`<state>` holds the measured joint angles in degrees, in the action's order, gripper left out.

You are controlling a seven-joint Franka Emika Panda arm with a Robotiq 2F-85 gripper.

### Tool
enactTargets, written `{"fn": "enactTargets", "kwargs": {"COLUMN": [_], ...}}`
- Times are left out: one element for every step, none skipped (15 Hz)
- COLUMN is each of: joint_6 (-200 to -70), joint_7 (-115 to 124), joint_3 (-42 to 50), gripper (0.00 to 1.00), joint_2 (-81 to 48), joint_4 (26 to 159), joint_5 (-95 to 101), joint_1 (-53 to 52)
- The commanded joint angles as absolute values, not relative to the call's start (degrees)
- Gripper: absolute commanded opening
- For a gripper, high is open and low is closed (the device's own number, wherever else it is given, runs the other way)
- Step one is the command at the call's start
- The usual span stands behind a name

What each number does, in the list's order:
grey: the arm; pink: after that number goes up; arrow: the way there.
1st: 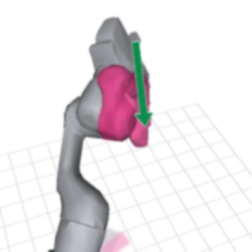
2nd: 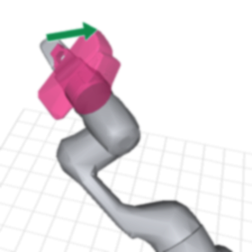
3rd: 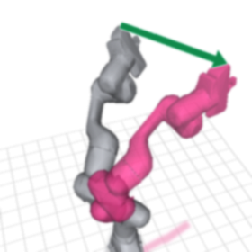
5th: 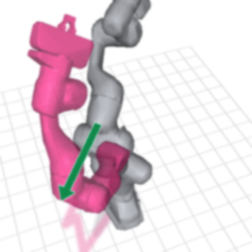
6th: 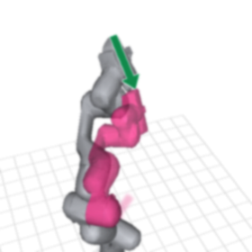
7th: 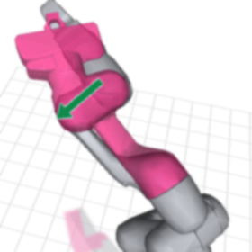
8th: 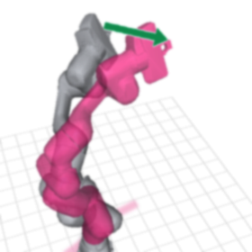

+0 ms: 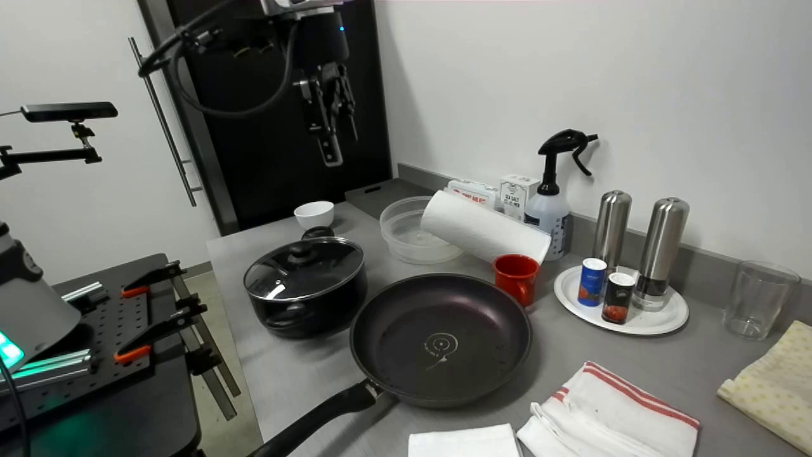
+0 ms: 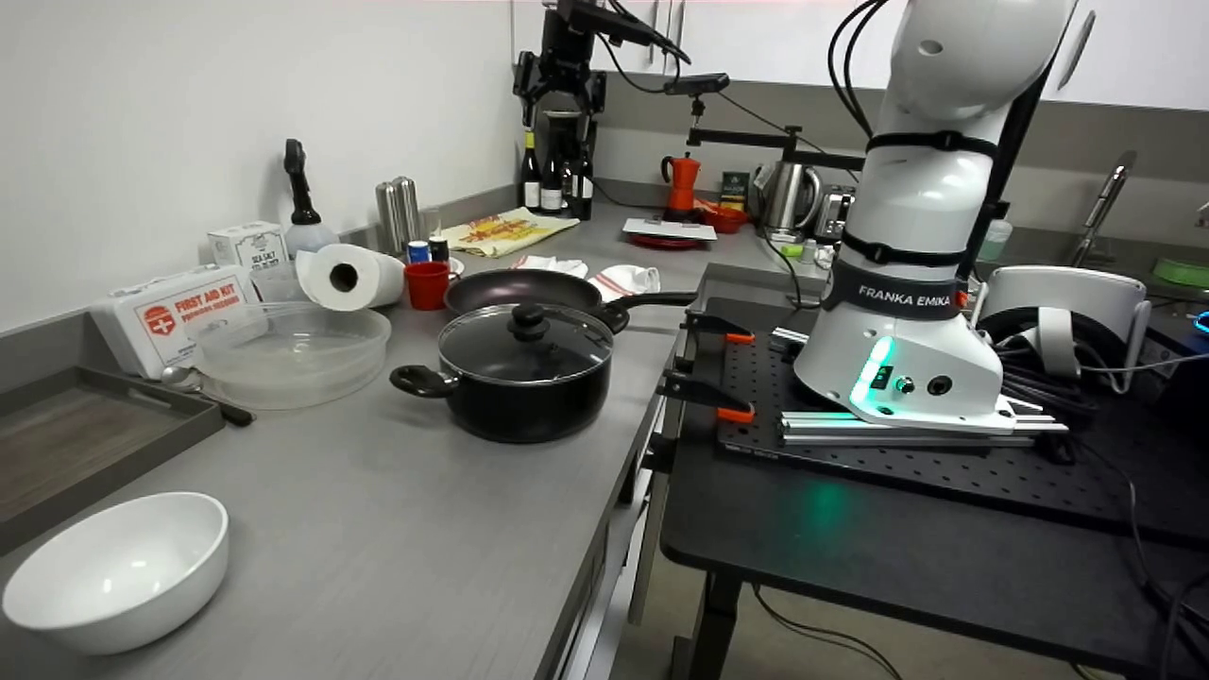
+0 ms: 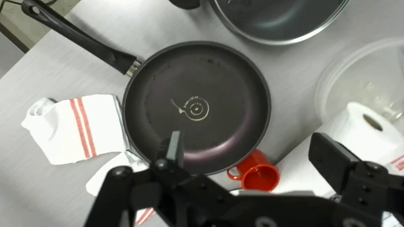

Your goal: Use one white and red towel to wipe the black pan.

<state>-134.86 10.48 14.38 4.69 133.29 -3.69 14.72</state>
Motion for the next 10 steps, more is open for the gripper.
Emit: {"fn": "enactTargets", "kwargs": {"joint_6": [-136.35,-136.59,-137.09,-136.89,-137.33,-137.45,-137.98,-138.05,-138.98,-139.28], "joint_7": [14.67,16.16,17.32,18.99,20.56,22.50,24.61,26.34,28.09,29.38], "joint_3": [16.63,17.14,17.76,18.20,18.70,19.08,19.51,19.85,20.29,20.58], "gripper": [1.00,1.00,1.00,1.00,1.00,1.00,1.00,1.00,1.00,1.00], "joint_2": [-5.12,-7.13,-9.67,-11.76,-14.60,-16.84,-19.14,-20.97,-22.76,-24.35], "joint_4": [123.71,121.83,119.68,117.76,115.67,113.92,112.41,111.17,110.31,109.37], "joint_5": [-8.00,-8.99,-10.13,-11.13,-12.00,-12.75,-13.31,-13.89,-14.11,-14.39], "joint_1": [16.77,17.30,17.95,18.45,19.04,19.47,19.88,20.21,20.45,20.74]}}
